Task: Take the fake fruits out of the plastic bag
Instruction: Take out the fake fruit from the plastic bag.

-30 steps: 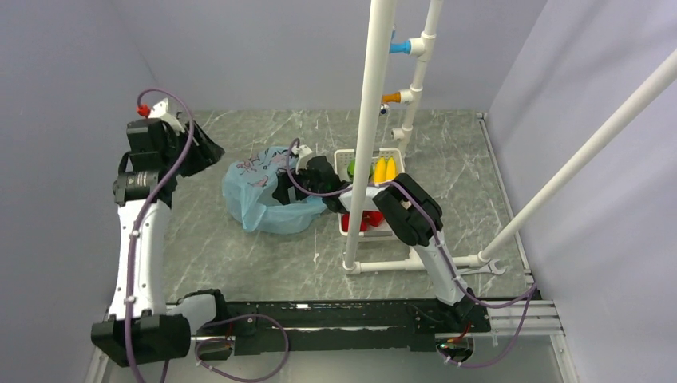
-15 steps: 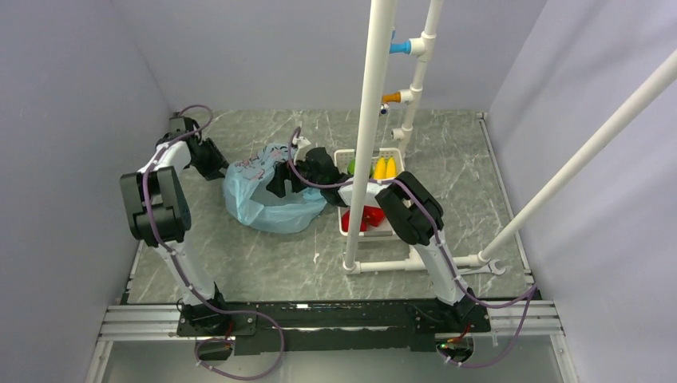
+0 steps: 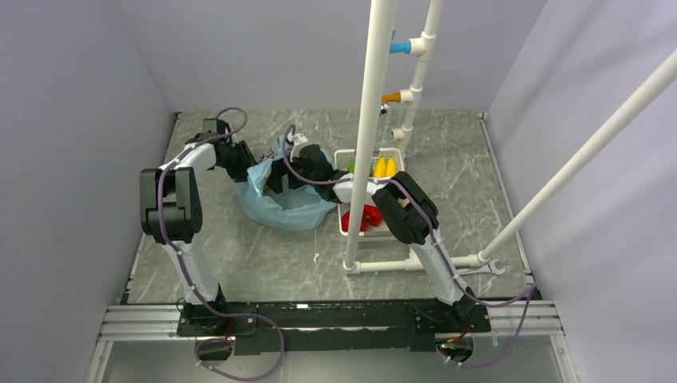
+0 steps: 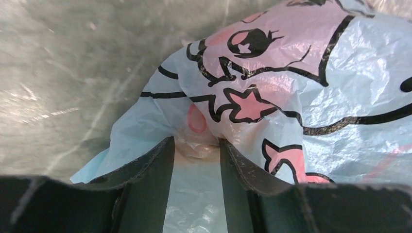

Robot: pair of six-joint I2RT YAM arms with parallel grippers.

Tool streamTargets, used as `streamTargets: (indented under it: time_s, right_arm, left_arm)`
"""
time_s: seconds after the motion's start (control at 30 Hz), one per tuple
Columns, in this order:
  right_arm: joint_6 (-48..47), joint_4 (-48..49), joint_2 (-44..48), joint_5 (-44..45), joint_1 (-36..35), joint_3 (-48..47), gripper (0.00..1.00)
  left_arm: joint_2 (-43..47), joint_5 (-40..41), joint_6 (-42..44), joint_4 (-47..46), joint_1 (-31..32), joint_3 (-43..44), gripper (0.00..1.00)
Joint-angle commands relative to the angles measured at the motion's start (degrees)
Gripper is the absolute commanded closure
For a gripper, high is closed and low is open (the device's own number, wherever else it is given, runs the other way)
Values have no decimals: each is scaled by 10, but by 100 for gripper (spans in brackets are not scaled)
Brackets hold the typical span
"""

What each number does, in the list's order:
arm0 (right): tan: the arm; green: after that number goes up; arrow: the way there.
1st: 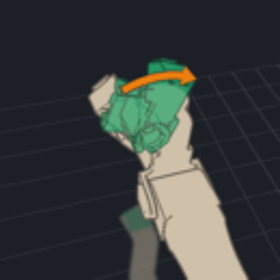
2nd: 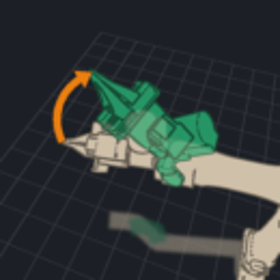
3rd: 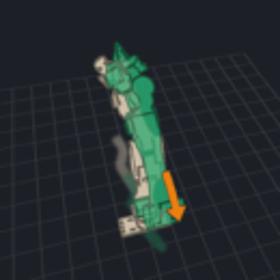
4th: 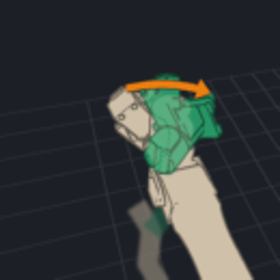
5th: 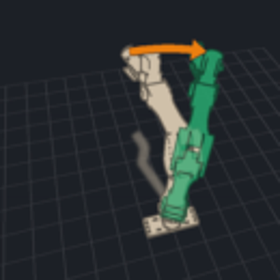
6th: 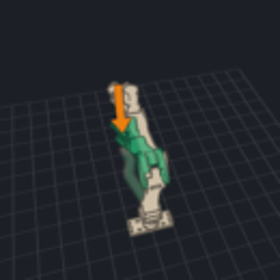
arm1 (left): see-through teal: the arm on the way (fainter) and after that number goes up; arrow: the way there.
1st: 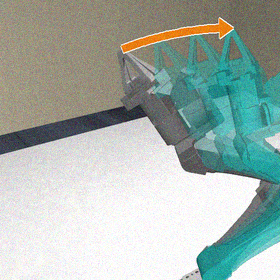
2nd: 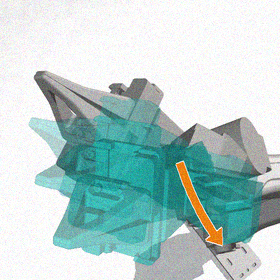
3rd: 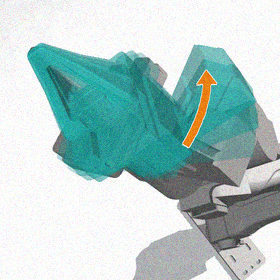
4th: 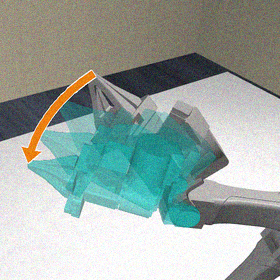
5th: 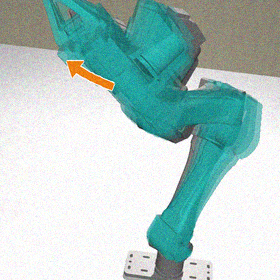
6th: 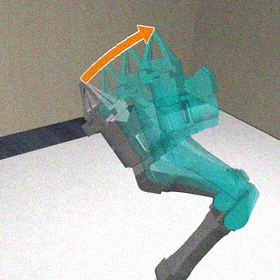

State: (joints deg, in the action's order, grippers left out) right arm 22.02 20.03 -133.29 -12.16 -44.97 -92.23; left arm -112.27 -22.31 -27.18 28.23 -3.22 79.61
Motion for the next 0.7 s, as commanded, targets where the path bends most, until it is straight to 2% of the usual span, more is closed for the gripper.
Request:
streamTargets:
  time_s: [0.0,0.27,0.37,0.43,0.53,0.63,0.67]
  right_arm:
    - [-35,-20,-2,87,-5,-19,0]
    - [-69,-29,-50,117,-13,-76,1]
    - [-65,-50,-60,155,-16,-91,6]
    - [-67,-29,-52,166,-16,-70,10]
    - [-79,-41,-59,152,-17,-77,19]
    - [-86,-57,-60,141,-16,-90,38]
    - [-84,-50,-54,139,-16,-81,48]
  left_arm:
    - [31,-21,8,14,19,-20,55]
    - [48,-60,-1,2,20,-62,55]
    - [60,-41,9,2,17,-71,55]
    - [60,-42,17,6,16,-67,54]
    - [63,-36,16,9,14,-61,54]
    - [90,-2,25,16,11,-60,51]
    - [103,12,34,21,11,-57,50]
